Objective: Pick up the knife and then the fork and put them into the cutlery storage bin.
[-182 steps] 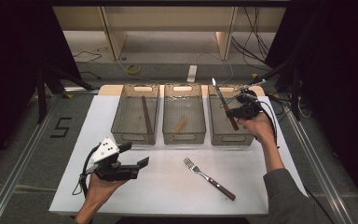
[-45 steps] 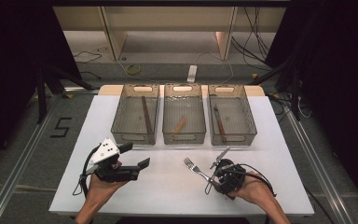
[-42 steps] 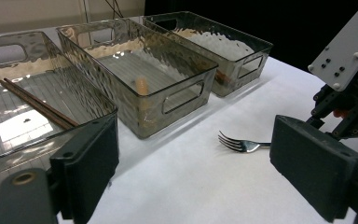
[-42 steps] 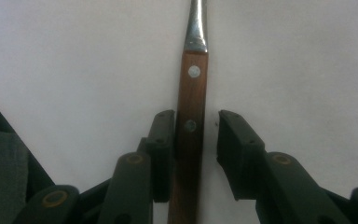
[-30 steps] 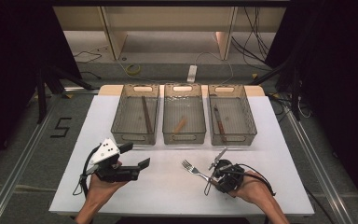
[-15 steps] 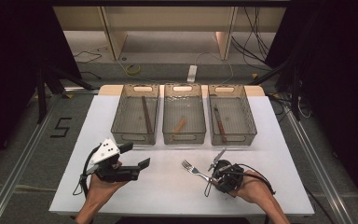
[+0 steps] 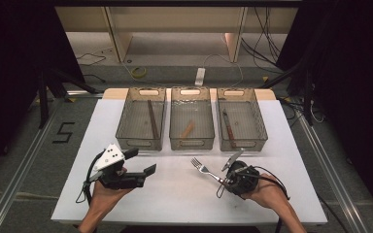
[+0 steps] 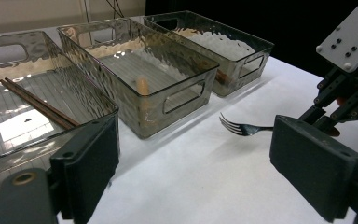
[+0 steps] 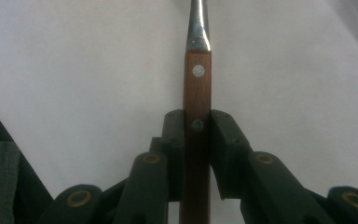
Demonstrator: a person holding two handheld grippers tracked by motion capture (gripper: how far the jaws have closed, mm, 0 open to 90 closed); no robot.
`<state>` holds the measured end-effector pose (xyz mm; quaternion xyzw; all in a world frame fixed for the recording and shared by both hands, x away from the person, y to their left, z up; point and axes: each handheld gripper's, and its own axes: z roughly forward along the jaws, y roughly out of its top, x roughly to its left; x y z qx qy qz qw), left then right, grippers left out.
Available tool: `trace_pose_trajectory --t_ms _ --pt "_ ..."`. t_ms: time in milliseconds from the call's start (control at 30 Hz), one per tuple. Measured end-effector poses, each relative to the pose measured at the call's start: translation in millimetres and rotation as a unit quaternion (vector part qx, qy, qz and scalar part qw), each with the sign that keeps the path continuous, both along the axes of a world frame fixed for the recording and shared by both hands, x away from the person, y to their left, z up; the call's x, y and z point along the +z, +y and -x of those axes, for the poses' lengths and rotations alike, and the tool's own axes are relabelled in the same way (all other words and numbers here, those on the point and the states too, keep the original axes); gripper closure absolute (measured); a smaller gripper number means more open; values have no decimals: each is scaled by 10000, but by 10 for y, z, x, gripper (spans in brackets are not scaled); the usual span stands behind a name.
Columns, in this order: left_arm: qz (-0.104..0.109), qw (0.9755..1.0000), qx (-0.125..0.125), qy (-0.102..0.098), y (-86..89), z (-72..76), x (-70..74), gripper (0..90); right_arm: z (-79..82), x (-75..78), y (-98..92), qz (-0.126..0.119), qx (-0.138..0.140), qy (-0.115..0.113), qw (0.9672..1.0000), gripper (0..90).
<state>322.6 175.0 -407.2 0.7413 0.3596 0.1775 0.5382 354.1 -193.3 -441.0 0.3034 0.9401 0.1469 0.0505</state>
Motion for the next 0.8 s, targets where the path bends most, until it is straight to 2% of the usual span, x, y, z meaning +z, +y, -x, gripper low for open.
trace_pose_trajectory --t_ms 167,267,400,800 --pt "14 10000 6 6 4 -3 -3 151 -43 79 -78 -329 -85 -109 9994 769" --pt "10 10000 15 8 2 -4 -4 151 -97 131 -161 -660 -219 -139 9975 769" --pt "12 10000 24 12 3 -6 -5 151 -157 172 -252 -918 -390 -213 9948 769" --pt "9 10000 48 17 8 -10 -10 151 -292 321 -341 -1220 -615 -481 9895 770"
